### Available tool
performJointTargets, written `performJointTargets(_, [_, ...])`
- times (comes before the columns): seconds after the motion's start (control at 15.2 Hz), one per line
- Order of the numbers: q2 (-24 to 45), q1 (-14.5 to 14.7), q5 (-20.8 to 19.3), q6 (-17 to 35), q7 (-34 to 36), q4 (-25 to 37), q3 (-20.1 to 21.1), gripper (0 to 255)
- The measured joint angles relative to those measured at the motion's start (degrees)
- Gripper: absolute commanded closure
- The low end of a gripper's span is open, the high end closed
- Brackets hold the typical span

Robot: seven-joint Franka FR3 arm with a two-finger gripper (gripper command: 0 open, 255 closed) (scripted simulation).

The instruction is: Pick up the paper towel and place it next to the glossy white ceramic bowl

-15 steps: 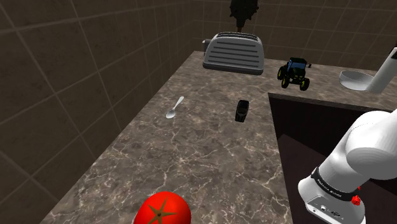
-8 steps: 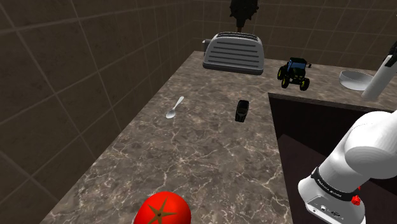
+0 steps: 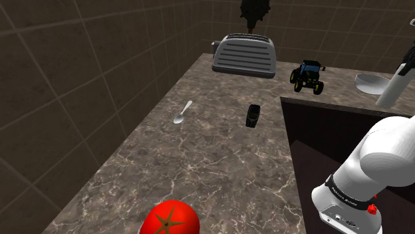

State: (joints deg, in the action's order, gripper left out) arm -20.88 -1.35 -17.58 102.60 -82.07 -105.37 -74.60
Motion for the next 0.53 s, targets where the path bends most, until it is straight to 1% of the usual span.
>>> performJointTargets(0.2, [-0.01,-0.02,-0.01,0.04,0.02,-0.05,0.03,255])
performJointTargets(0.26, [-0.01,-0.02,-0.01,0.04,0.02,-0.06,0.03,0])
performJointTargets(0.53, [-0.01,-0.02,-0.01,0.04,0.02,-0.05,0.03,0])
